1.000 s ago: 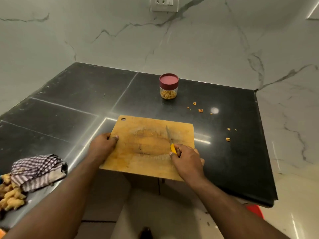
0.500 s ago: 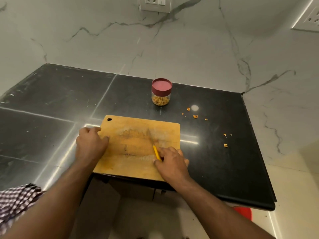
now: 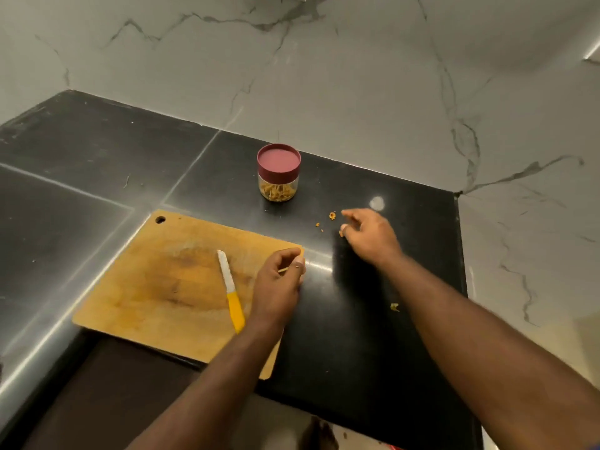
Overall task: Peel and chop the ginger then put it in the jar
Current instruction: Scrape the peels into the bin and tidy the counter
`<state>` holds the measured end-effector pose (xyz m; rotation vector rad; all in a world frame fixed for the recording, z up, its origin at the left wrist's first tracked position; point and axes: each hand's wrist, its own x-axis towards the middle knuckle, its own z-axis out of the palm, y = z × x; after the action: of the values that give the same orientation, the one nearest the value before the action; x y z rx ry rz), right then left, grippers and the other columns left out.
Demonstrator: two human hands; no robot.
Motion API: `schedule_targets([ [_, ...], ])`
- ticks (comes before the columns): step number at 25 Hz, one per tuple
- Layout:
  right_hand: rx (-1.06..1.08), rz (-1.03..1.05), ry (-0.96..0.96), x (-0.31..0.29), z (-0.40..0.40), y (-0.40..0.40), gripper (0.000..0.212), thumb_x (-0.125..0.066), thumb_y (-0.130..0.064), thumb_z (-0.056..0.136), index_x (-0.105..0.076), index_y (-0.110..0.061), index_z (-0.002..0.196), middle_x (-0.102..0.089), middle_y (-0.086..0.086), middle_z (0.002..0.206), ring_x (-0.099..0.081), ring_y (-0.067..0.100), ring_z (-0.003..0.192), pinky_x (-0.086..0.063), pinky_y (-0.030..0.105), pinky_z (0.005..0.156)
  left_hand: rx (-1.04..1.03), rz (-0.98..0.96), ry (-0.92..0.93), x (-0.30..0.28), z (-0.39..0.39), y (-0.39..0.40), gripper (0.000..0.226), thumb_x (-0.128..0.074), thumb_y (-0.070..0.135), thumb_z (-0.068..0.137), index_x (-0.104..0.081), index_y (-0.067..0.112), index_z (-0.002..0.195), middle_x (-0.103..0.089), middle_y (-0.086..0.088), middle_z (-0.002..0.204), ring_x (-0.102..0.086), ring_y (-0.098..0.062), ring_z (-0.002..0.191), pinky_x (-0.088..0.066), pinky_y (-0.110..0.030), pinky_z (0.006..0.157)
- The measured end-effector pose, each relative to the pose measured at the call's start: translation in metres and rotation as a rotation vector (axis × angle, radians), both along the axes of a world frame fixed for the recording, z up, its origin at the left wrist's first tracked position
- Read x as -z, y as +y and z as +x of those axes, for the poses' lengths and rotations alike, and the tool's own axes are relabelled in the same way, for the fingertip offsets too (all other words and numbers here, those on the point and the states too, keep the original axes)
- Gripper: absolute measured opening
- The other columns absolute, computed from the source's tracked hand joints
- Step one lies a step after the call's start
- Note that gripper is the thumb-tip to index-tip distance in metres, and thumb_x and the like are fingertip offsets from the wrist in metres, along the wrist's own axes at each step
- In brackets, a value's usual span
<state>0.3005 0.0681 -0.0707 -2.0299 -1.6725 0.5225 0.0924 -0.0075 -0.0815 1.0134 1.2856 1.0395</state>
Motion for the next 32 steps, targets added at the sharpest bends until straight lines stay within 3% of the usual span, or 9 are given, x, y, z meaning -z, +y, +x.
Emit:
schedule_targets([
  [3,-0.151,-0.033,-0.041,0.025,0.023,0.049,0.047,-0.057,-0.024,0.096,-0.053,-0.013,0.141,-0.05,0.007,0.146,-0.042,0.02,0.138,-0.028,0.028,0.114,-0.113,-0.21,-0.271,0.003,0.038,-0.005,0.018,-0.057,0.027,0.1,-0.067,0.017,0.111,-0.069,-0.009,0.107,-0.069,-0.022,0.103,-0.055,-0.038,0.094],
  [6,-0.433,-0.003,-0.13,0.036,0.014,0.071,0.048,-0.05,-0.025,0.099,-0.047,-0.011,0.145,-0.04,0.009,0.155,-0.027,0.021,0.147,-0.017,0.036,0.122,-0.172,-0.203,-0.28,0.011,0.057,-0.013,0.021,-0.055,0.027,0.101,-0.068,0.013,0.11,-0.069,-0.011,0.104,-0.07,-0.024,0.102,-0.056,-0.038,0.094],
  [13,-0.947,0.006,-0.051,0.028,0.052,-0.009,0.04,-0.049,-0.025,0.095,-0.065,-0.012,0.129,-0.057,0.0,0.141,-0.046,0.01,0.136,-0.03,0.024,0.115,-0.288,-0.168,-0.237,0.014,0.067,-0.015,0.022,-0.053,0.023,0.102,-0.067,0.009,0.11,-0.069,-0.014,0.101,-0.069,-0.024,0.095,-0.057,-0.034,0.089],
  [16,-0.749,0.096,0.07,0.021,0.1,-0.031,0.036,-0.051,-0.027,0.093,-0.071,-0.013,0.119,-0.066,-0.001,0.128,-0.058,0.008,0.122,-0.039,0.019,0.107,-0.268,-0.153,-0.231,0.014,0.077,-0.01,0.022,-0.053,0.024,0.102,-0.068,0.01,0.109,-0.069,-0.011,0.1,-0.07,-0.025,0.097,-0.057,-0.034,0.089],
  [20,-0.325,0.058,0.106,0.033,0.111,-0.043,0.049,-0.047,-0.031,0.091,-0.058,-0.014,0.136,-0.055,0.001,0.142,-0.046,0.012,0.134,-0.023,0.01,0.111,-0.25,-0.129,-0.208,0.017,0.086,-0.001,0.022,-0.053,0.026,0.102,-0.068,0.013,0.111,-0.07,-0.008,0.101,-0.07,-0.026,0.103,-0.057,-0.034,0.088],
  [24,-0.437,0.036,0.307,0.038,0.052,-0.106,0.046,-0.049,-0.024,0.093,-0.056,-0.015,0.138,-0.055,-0.004,0.14,-0.045,0.003,0.131,-0.028,0.012,0.111,-0.27,-0.125,-0.226,0.015,0.085,-0.004,0.021,-0.051,0.024,0.103,-0.068,0.013,0.11,-0.07,-0.009,0.101,-0.07,-0.027,0.102,-0.056,-0.034,0.086],
  [26,-0.323,0.091,0.393,0.03,0.054,-0.087,0.043,-0.05,-0.023,0.091,-0.062,-0.016,0.132,-0.06,-0.006,0.132,-0.049,-0.004,0.122,-0.031,0.006,0.103,-0.286,-0.129,-0.231,0.013,0.081,-0.007,0.019,-0.051,0.02,0.104,-0.067,0.012,0.109,-0.069,-0.009,0.1,-0.071,-0.025,0.097,-0.057,-0.034,0.086],
  [28,-0.265,0.099,0.343,0.024,0.069,-0.044,0.042,-0.049,-0.027,0.089,-0.066,-0.016,0.126,-0.064,-0.004,0.128,-0.053,0.0,0.119,-0.034,0.006,0.1,-0.294,-0.134,-0.205,0.012,0.076,-0.012,0.019,-0.048,0.007,0.102,-0.067,0.01,0.103,-0.069,-0.009,0.093,-0.07,-0.024,0.087,-0.058,-0.032,0.079],
  [32,-0.654,0.002,0.106,0.023,0.057,-0.032,0.043,-0.047,-0.023,0.089,-0.063,-0.011,0.127,-0.063,0.005,0.131,-0.054,0.019,0.125,-0.039,0.029,0.107,-0.251,-0.109,-0.086,0.007,0.068,-0.022,0.029,-0.039,-0.003,0.094,-0.062,0.008,0.082,-0.063,-0.01,0.076,-0.062,-0.021,0.067,-0.051,-0.026,0.056],
])
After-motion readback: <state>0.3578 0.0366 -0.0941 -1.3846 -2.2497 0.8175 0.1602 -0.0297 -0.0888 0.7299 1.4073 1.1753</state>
